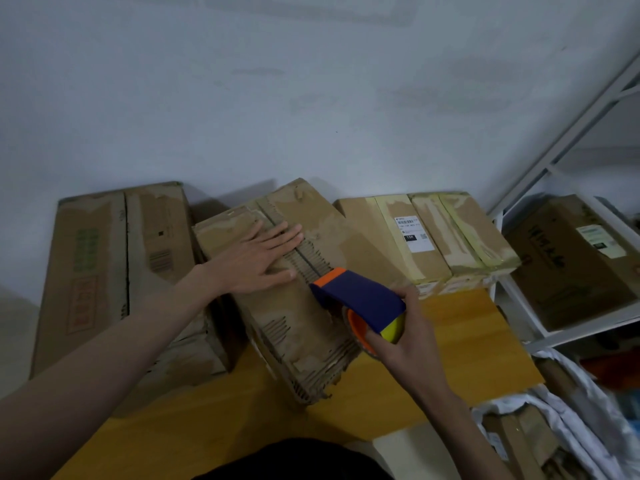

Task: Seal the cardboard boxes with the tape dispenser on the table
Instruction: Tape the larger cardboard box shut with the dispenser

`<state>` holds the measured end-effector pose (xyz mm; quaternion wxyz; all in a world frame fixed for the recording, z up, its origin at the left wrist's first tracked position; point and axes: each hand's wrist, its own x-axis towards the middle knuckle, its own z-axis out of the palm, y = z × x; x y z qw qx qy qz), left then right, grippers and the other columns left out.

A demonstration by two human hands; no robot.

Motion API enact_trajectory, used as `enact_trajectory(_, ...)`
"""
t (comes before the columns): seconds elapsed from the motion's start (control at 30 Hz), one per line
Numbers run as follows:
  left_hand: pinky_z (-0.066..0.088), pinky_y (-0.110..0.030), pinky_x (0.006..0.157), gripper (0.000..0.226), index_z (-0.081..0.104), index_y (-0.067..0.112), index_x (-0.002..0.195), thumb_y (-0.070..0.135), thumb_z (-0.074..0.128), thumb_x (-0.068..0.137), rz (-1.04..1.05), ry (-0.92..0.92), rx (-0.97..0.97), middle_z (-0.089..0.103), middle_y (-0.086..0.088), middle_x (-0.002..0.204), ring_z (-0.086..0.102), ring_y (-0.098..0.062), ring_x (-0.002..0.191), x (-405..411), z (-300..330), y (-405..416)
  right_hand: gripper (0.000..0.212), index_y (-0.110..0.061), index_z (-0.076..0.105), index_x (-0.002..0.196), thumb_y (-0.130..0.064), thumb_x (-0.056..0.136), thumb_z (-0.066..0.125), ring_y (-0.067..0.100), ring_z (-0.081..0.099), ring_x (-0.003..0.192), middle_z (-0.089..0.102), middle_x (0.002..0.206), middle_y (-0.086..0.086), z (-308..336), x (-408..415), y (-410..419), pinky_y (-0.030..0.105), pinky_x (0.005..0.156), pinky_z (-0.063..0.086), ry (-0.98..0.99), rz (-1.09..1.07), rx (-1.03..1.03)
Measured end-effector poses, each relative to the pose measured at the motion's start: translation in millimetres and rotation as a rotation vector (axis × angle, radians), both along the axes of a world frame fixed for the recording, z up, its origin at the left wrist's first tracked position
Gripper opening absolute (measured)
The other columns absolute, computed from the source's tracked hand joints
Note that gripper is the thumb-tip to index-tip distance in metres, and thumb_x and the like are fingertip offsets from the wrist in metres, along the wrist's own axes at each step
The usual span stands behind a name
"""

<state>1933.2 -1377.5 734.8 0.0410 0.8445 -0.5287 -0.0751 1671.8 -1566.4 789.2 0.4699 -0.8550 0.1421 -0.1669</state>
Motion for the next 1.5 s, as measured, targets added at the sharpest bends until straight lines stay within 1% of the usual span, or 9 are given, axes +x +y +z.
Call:
enact_trajectory(0.17,-0.012,-0.033,0.124,0.084,-0.018,0.025,0.157,0.074,0.014,0.097,-0.071,-0.003,0.023,-0.026,0.007,0.164,-0.028,-0.004,0.148,-50,1,-4,0.051,-0.035,0.045,0.113,-0.057,0.074,0.069,0.002,0.064,0.091,0.061,0.103,-0.026,-1,0,0,0.011,0.067,0.047,-0.009,0.011,0.01)
enact_trajectory(0.4,-0.005,-0.037,0.126,0.09,-0.017,0.032,0.158,0.078,0.024,0.091,0.045,-0.012,-0.047,-0.02,0.013,0.165,-0.023,-0.01,0.151,-81,-9,-10,0.052,-0.038,0.043,0.114,-0.056,0.075,0.071,0.0,0.062,0.094,0.06,0.104,-0.03,-4,-2,-7,0.01,0.07,0.046,0.007,0.059,0.008)
enact_trajectory(0.67,-0.002,-0.04,0.126,0.086,-0.016,0.038,0.157,0.079,0.023,0.093,0.081,-0.047,-0.023,-0.017,0.016,0.165,-0.018,-0.008,0.152,-83,-8,-12,0.057,-0.035,0.044,0.116,-0.026,0.078,0.085,-0.003,0.06,0.098,0.061,0.108,-0.017,-6,-9,-17,0.007,0.073,0.046,0.042,0.109,0.016)
enact_trajectory(0.9,-0.006,-0.04,0.126,0.08,-0.017,0.041,0.156,0.079,0.018,0.095,0.098,-0.014,0.018,-0.019,0.022,0.164,-0.019,-0.005,0.151,-86,0,-15,0.051,-0.028,0.05,0.113,-0.041,0.078,0.084,-0.003,0.063,0.093,0.065,0.101,-0.021,4,-52,-39,0.016,0.071,0.053,0.036,0.076,0.124)
enact_trajectory(1.0,-0.005,-0.041,0.126,0.078,-0.018,0.042,0.155,0.079,0.015,0.095,0.093,-0.006,0.024,-0.019,0.022,0.163,-0.019,-0.005,0.151,-87,2,-17,0.043,-0.023,0.05,0.11,-0.015,0.082,0.082,-0.011,0.06,0.084,0.065,0.097,-0.011,2,-85,-53,0.007,0.062,0.047,0.059,0.022,0.221)
enact_trajectory(1.13,-0.005,-0.045,0.126,0.084,-0.019,0.041,0.155,0.084,0.011,0.09,0.133,-0.007,0.057,-0.02,0.02,0.164,-0.019,-0.009,0.152,-91,7,-20,0.059,-0.029,0.051,0.117,-0.056,0.074,0.08,0.001,0.064,0.096,0.064,0.104,-0.026,0,-96,-51,0.02,0.073,0.054,0.037,0.063,0.181)
enact_trajectory(1.2,-0.007,-0.045,0.125,0.096,-0.021,0.036,0.155,0.091,0.011,0.083,0.176,0.0,0.099,-0.025,0.016,0.163,-0.022,-0.011,0.151,-102,11,-24,0.059,-0.031,0.05,0.117,-0.062,0.074,0.078,-0.001,0.063,0.096,0.062,0.104,-0.032,1,-94,-51,0.019,0.073,0.053,0.003,0.061,0.168)
enact_trajectory(1.33,-0.015,-0.042,0.123,0.115,-0.025,0.032,0.154,0.098,0.025,0.075,0.131,0.001,0.126,-0.033,0.013,0.16,-0.029,-0.01,0.149,-144,7,-39,0.047,-0.027,0.051,0.117,-0.041,0.081,0.079,-0.003,0.062,0.095,0.061,0.103,-0.033,3,-92,-55,0.011,0.072,0.048,-0.055,0.082,0.144)
enact_trajectory(1.5,-0.01,-0.049,0.123,0.108,-0.023,0.038,0.154,0.09,0.028,0.074,0.165,-0.044,0.079,-0.03,0.012,0.162,-0.024,-0.018,0.151,-158,-4,-49,0.054,-0.022,0.051,0.117,-0.024,0.077,0.086,-0.003,0.063,0.093,0.066,0.099,-0.02,-4,-93,-54,0.008,0.067,0.047,-0.069,0.09,0.111)
